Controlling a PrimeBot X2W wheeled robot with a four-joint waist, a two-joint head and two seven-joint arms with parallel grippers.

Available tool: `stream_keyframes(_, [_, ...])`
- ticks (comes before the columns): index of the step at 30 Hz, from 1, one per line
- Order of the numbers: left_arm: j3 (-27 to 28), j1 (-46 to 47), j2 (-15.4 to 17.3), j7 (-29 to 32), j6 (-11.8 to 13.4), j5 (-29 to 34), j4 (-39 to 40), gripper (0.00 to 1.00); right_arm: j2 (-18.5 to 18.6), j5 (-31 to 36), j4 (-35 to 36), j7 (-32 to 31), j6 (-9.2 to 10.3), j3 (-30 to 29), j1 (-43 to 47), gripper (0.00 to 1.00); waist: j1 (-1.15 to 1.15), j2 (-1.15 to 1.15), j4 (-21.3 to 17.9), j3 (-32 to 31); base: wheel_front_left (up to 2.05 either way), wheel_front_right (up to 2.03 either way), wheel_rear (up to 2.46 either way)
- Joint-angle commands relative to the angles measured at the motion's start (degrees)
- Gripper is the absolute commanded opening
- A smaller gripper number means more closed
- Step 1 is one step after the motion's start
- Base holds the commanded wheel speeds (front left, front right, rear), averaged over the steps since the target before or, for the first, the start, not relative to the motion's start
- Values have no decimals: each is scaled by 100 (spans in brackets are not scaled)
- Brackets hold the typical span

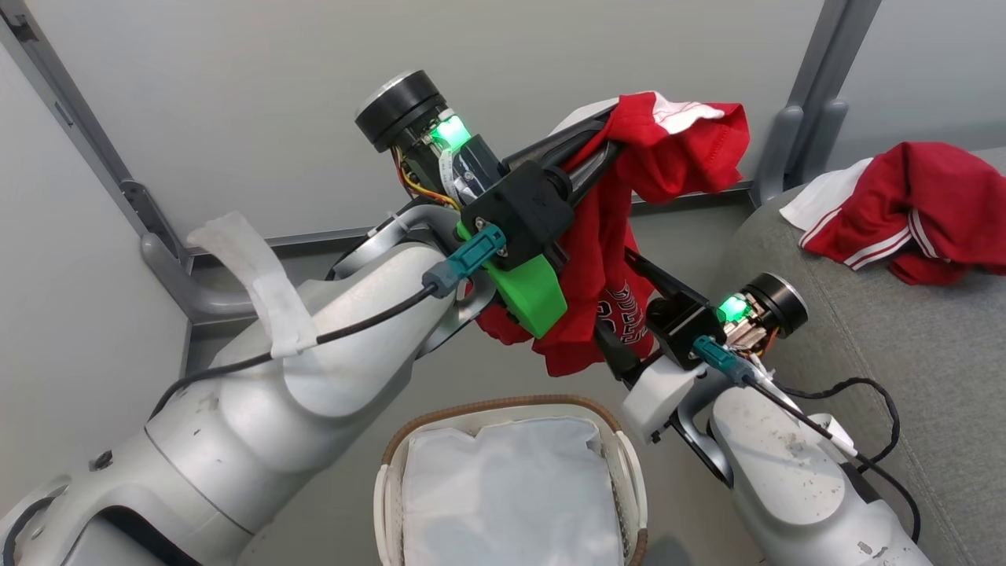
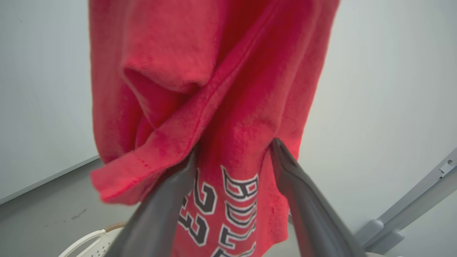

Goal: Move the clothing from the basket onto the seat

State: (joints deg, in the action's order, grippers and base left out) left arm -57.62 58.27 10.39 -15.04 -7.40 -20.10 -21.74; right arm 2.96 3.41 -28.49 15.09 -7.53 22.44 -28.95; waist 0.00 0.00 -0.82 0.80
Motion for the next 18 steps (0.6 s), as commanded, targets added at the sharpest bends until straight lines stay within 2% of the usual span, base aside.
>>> stream_keyframes(1, [0,13,17,-20,-15,-25,42,0,25,-41,-72,11,8,27,-101,20,0,0,17,10,0,0,0])
stream_keyframes(2, [15,-15,25,-20,-15,-45,59,0,24,-56,-107,11,8,47,-136,20,0,0,24,15,0,0,0])
stream_keyframes(3, [31,-43,38,-20,-15,-55,61,0,24,-75,-134,12,8,57,-163,0,0,0,29,19,0,0,0])
stream_keyframes(9, [220,-268,108,-20,28,-222,-7,0,25,-150,-168,11,8,-25,-224,0,0,0,43,67,0,0,0])
stream_keyframes(16, [647,-802,165,-20,205,-459,-75,0,57,-127,-35,11,8,-386,-95,0,0,0,21,174,0,0,0])
stream_keyframes(17, [715,-908,148,-21,227,-491,-70,12,61,-114,-5,11,8,-456,-88,0,0,0,17,193,0,0,0])
stream_keyframes(18, [792,-1053,126,-20,260,-524,-72,38,71,-94,37,12,8,-534,-81,0,0,0,11,219,0,0,0])
